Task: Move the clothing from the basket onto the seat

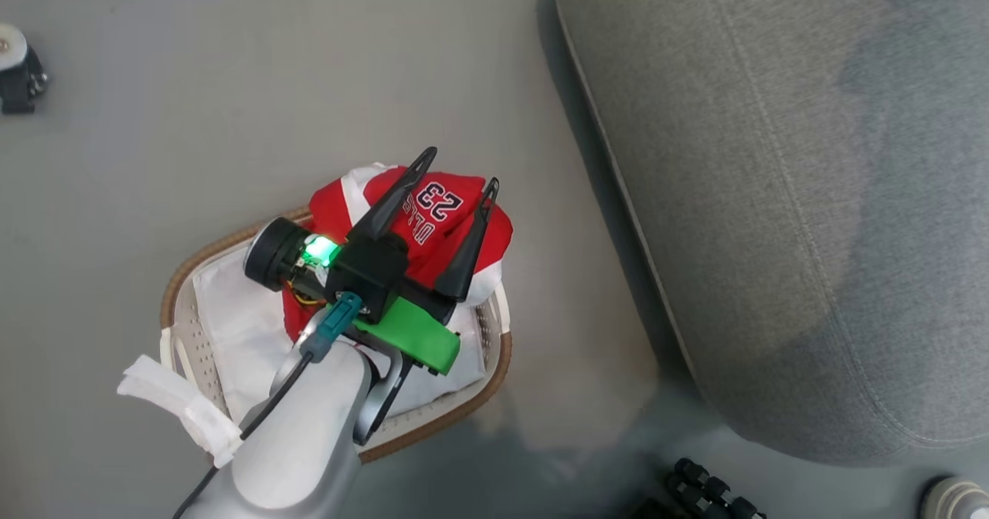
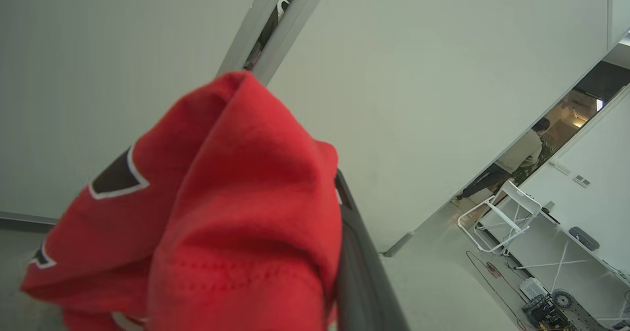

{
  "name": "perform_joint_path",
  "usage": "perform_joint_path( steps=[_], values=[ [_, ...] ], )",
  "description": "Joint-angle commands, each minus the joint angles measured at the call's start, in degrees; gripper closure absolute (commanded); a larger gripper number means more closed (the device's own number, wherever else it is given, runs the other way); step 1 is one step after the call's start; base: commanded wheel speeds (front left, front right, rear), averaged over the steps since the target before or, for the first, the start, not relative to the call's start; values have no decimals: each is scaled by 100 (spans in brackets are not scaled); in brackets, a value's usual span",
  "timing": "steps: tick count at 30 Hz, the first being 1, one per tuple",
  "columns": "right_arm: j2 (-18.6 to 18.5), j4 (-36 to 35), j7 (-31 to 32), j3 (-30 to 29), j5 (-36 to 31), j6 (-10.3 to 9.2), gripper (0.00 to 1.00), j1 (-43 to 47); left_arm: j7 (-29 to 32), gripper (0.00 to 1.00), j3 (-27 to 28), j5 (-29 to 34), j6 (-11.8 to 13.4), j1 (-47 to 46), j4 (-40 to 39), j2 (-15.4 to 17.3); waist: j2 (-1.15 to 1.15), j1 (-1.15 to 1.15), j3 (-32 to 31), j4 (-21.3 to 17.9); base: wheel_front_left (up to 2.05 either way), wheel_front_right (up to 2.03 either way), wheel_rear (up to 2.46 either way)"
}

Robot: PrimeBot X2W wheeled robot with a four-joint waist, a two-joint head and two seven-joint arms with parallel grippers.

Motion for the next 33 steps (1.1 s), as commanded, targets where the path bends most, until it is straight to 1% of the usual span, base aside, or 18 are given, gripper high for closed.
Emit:
perform_joint_path(
  steps=[1,9,13,14,15,16,20,26,30,33],
  values=[
    [56,74,-12,-117,-56,-8,100,186,-3,0,40,55,-2,-91,-24,69,-1,-1,283,118,0,0,0],
    [492,621,-13,-649,-250,-8,100,931,-3,0,174,90,40,-36,-87,168,-1,-1,453,77,0,0,0],
    [677,575,-13,-805,-323,-8,100,1196,-3,0,219,82,44,19,-62,181,-1,-1,435,44,0,0,0],
    [732,525,-12,-833,-344,-8,72,1285,-3,0,228,77,43,33,-48,179,-1,-1,418,35,0,0,0],
    [778,485,-12,-843,-339,-8,55,1363,-3,0,234,68,43,48,-31,176,-1,-1,395,27,0,0,0],
    [813,423,-13,-863,-325,-8,0,1453,-3,0,240,55,42,66,-13,165,-1,-1,363,18,0,0,0],
    [956,143,-12,-922,-181,-8,0,1828,-3,0,246,6,28,118,27,111,-1,-1,200,15,0,0,0],
    [1138,-321,-12,-809,13,-8,0,2625,-3,0,311,-70,4,213,31,42,-1,-1,-155,3,0,0,0],
    [1164,-437,-12,-696,81,-8,0,3000,-3,0,400,-117,-6,302,41,-12,-1,-1,-454,14,0,0,0],
    [1095,-464,-12,-593,131,-8,0,3162,-3,0,450,-158,-14,383,54,-73,-1,-1,-704,47,0,0,0]
  ],
)
